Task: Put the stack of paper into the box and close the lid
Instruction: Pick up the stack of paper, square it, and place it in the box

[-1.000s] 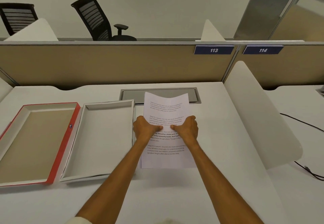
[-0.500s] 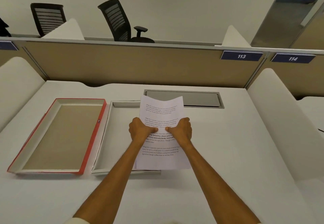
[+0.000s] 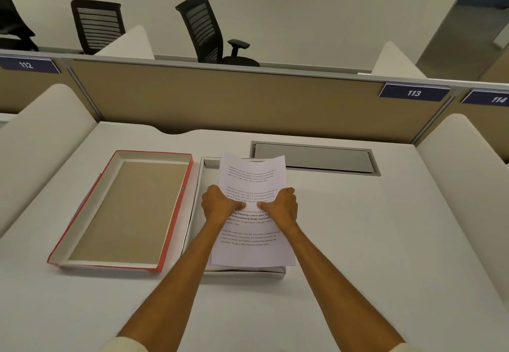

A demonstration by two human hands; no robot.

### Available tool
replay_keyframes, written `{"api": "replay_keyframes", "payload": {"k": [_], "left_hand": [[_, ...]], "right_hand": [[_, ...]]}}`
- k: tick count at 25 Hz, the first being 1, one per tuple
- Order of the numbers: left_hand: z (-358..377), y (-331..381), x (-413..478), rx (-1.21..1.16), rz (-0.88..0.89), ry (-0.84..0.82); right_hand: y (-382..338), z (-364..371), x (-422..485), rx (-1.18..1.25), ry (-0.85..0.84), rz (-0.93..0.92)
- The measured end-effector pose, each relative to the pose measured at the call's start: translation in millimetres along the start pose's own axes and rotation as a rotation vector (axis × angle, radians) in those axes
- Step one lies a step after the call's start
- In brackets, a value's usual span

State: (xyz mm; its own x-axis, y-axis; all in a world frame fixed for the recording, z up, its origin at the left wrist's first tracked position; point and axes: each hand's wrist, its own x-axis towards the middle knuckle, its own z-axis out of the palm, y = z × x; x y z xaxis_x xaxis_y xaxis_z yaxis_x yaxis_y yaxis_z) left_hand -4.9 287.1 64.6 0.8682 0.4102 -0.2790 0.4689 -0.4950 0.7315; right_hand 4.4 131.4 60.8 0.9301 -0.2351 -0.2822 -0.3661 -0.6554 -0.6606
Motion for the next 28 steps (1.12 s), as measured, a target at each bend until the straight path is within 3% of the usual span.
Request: {"api": "replay_keyframes", "payload": {"k": [7,18,28], "left_hand": [[-11.8,-21.4,25.5,-0.010,0.004,0.000],[-5.3,-50.2,47.6,-0.043,-0.025,-0.032],[0.5,-62.0,52.8,-0.096,-0.046,-0.011]], "right_hand": [[-11.0,30.3,12.2,-0.012,-0.043,-0.016],[-4.3,45.8,25.8,-0.013,-0.292,-0.042],[-5.1,51.5,34.6,-0.019,-0.322,-0.053]]}}
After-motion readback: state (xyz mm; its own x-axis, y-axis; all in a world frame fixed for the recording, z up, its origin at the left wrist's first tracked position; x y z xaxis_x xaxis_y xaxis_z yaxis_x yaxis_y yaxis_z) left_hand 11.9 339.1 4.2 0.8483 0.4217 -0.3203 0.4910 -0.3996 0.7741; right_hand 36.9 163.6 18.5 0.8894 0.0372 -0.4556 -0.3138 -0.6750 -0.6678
